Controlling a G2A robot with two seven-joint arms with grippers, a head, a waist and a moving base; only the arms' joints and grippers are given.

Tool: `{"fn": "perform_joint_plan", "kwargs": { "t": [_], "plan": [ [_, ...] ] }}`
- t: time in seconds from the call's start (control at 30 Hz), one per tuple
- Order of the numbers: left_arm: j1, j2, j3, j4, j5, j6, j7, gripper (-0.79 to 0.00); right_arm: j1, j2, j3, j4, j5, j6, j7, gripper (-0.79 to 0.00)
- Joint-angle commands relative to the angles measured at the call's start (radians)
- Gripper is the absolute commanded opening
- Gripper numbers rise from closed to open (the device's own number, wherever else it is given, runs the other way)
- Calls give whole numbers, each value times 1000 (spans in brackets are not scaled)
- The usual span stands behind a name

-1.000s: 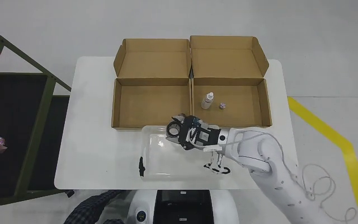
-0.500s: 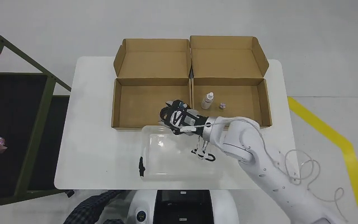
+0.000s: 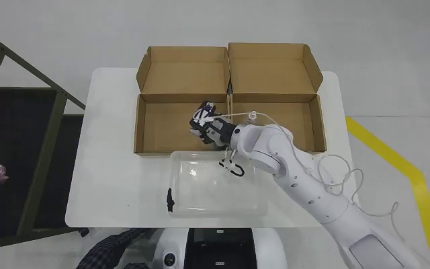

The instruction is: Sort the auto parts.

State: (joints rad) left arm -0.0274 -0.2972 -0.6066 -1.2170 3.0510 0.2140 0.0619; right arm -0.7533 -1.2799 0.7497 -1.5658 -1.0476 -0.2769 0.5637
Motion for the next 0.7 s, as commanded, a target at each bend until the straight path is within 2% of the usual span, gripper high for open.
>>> {"fn": "perform_joint_plan", "kwargs": {
  "t": [0.0, 0.57, 0.6, 0.67],
  "plan": [
    [0, 0, 0, 0, 0, 0, 0, 0, 14, -9, -13, 32, -5, 14, -3, -785],
    [0, 0, 0, 0, 0, 0, 0, 0, 26, -49, -36, 171, -53, 59, -36, -785],
    [0, 0, 0, 0, 0, 0, 0, 0, 25, -50, -33, 175, -53, 58, -36, -742],
    [0, 0, 0, 0, 0, 0, 0, 0, 25, -52, -28, 182, -55, 57, -36, -730]
  ]
}}
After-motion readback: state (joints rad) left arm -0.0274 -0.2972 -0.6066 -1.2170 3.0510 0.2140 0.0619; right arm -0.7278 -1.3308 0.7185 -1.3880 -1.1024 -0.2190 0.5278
